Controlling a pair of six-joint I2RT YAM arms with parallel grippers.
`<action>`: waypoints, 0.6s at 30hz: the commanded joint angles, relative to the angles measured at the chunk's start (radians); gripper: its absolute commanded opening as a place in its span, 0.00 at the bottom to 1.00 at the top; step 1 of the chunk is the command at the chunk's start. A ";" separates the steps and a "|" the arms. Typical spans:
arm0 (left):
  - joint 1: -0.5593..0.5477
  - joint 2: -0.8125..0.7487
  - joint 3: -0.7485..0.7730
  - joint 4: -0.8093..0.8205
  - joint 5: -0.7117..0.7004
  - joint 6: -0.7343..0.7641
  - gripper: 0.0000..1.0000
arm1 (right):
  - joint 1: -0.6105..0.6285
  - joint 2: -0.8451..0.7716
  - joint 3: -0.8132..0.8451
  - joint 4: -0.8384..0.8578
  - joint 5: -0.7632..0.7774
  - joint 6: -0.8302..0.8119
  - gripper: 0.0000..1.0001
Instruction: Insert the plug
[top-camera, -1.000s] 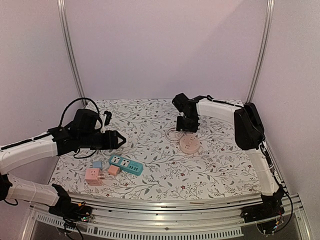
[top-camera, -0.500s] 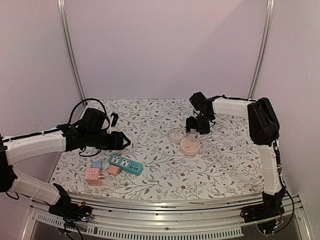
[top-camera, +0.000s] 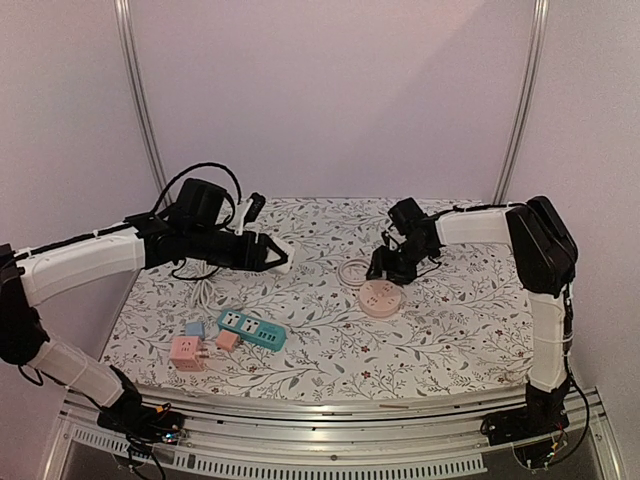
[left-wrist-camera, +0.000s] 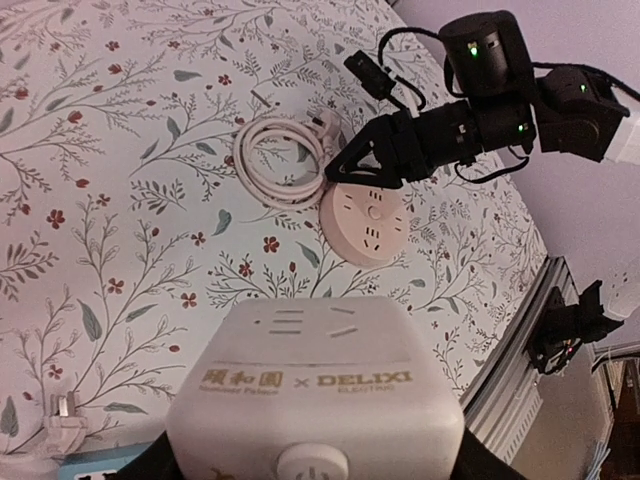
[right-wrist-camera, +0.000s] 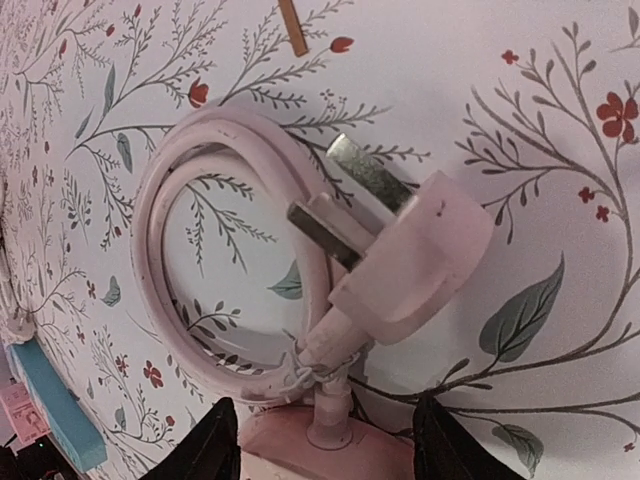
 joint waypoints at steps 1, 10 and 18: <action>-0.021 0.038 0.057 -0.063 0.049 0.058 0.00 | 0.040 -0.067 -0.123 0.072 -0.025 0.138 0.58; -0.074 0.045 0.075 -0.104 -0.009 0.071 0.00 | 0.156 -0.158 -0.227 0.184 0.023 0.258 0.59; -0.122 0.039 0.074 -0.144 -0.106 0.133 0.00 | 0.168 -0.112 -0.200 0.203 0.017 0.254 0.58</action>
